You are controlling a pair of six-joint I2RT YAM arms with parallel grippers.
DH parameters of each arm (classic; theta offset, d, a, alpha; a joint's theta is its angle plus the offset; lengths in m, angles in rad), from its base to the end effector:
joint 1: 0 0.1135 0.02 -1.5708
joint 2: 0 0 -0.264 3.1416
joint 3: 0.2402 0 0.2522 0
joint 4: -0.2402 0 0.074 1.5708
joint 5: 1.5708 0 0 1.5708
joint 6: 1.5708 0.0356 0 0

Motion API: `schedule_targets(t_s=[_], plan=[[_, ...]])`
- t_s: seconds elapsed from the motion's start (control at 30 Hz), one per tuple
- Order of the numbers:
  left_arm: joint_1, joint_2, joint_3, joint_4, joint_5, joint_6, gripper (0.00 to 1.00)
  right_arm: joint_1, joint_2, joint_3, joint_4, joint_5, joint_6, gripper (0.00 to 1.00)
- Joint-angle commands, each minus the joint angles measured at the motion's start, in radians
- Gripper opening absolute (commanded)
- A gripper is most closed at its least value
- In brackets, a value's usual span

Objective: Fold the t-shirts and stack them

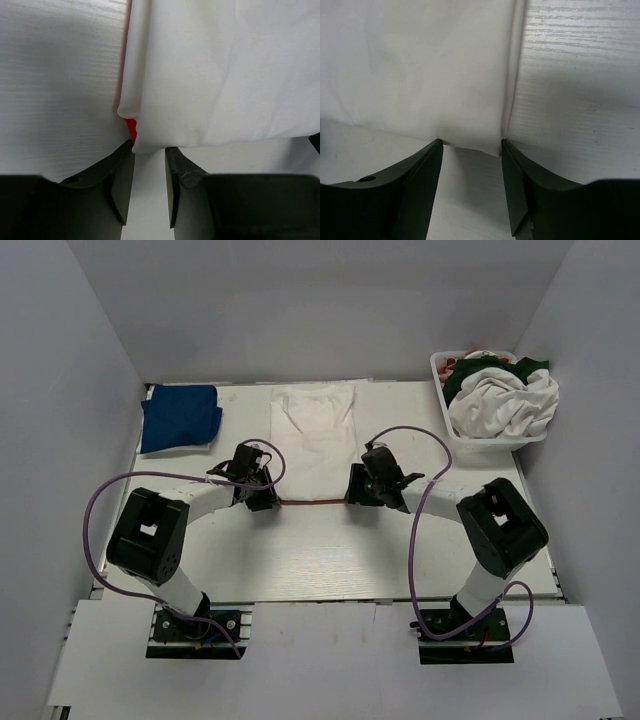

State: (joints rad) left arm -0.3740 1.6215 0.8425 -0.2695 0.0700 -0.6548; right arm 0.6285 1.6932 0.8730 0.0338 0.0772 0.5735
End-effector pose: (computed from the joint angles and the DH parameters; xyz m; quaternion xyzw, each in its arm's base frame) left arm 0.2825 -0.1136 0.1528 -0.1262 0.9573 -0.1564 0.2080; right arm 0.2771 0.1980 0.1598 -0.0106 0.9234 0.1866 0.3352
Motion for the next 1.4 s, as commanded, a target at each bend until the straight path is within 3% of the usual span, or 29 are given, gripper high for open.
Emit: schedule_targets(t_s=[0.0,0.13,0.3,0.37,0.43,0.47,0.6,0.9,1.0,1.13,1.17,1.23,1.37], plan=[[0.009,-0.003,0.006,0.012,-0.053,0.003,0.41,-0.003,0.029,0.009,0.029,0.036,0.011,0.56],[0.009,0.012,0.044,-0.031,-0.074,0.003,0.41,-0.001,0.054,0.031,-0.001,0.072,0.011,0.54],[0.009,-0.097,0.015,0.002,-0.078,0.012,0.49,-0.001,0.056,0.021,0.011,0.081,0.008,0.43],[0.009,-0.124,0.003,-0.007,-0.096,0.012,0.51,-0.003,0.059,0.014,0.024,0.078,0.005,0.26],[0.009,-0.153,0.013,-0.020,-0.096,0.012,0.53,0.000,0.060,0.009,0.032,0.079,0.000,0.03],[0.009,-0.164,0.013,-0.020,-0.096,0.012,0.54,-0.001,0.060,0.012,0.035,0.076,-0.007,0.00],[0.018,-0.187,0.013,-0.007,-0.085,0.021,0.58,0.000,0.040,-0.009,0.051,0.072,-0.020,0.00],[0.018,-0.042,0.044,-0.019,-0.076,0.012,0.56,0.000,0.037,-0.002,0.046,0.056,-0.034,0.00],[0.018,0.014,0.044,-0.008,-0.076,0.012,0.52,0.003,0.042,0.000,0.046,0.047,-0.032,0.00],[0.018,0.057,0.053,0.001,-0.056,0.003,0.34,0.004,0.039,-0.012,0.061,0.041,-0.024,0.00],[0.018,0.069,0.053,0.001,-0.047,0.003,0.17,0.007,0.034,-0.020,0.061,0.036,-0.024,0.00],[0.018,0.069,0.053,0.013,-0.033,0.012,0.00,0.005,0.031,-0.028,0.057,0.038,-0.023,0.00],[-0.005,-0.007,-0.003,0.013,-0.001,0.023,0.00,0.011,-0.019,-0.060,0.022,0.044,-0.020,0.00]])
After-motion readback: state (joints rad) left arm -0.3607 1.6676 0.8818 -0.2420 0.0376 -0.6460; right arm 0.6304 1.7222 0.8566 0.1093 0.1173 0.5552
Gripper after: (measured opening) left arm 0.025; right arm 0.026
